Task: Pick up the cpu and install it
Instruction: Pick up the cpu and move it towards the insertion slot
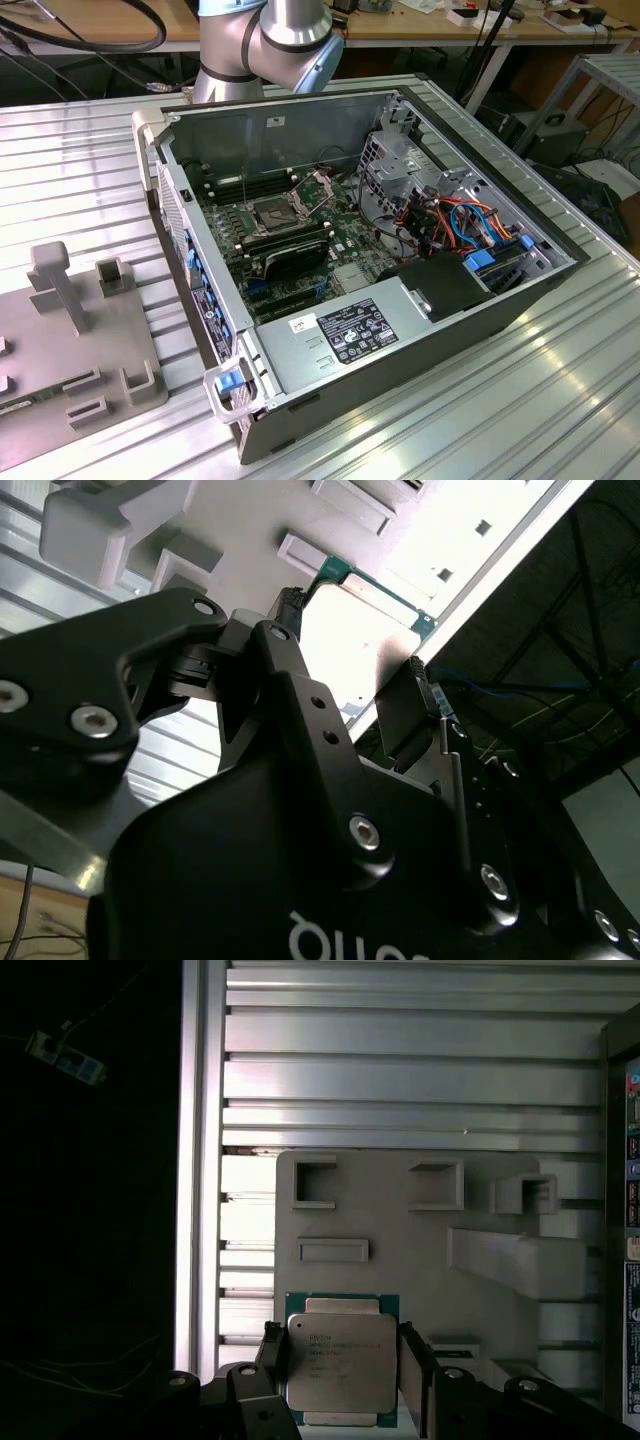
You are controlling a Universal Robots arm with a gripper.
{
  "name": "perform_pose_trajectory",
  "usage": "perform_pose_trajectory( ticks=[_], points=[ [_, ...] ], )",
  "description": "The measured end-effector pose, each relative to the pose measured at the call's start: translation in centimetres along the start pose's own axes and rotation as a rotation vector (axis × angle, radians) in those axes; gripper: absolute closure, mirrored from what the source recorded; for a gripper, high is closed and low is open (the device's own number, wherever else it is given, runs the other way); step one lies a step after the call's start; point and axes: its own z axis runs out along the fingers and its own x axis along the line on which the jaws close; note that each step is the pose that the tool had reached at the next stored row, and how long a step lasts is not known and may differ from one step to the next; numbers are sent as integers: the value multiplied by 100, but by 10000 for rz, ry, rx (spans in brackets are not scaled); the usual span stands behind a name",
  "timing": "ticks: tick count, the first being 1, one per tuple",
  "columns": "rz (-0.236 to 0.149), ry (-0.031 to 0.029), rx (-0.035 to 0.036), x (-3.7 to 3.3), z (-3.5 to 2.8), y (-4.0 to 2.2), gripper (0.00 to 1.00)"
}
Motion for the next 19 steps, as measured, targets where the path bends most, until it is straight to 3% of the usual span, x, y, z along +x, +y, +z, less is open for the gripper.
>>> perform_pose_trajectory(
  ticks=[11, 19],
  points=[
    [0, 2, 2, 0, -18, 1, 45],
    [0, 0, 0, 1, -142, 6, 45]
  ],
)
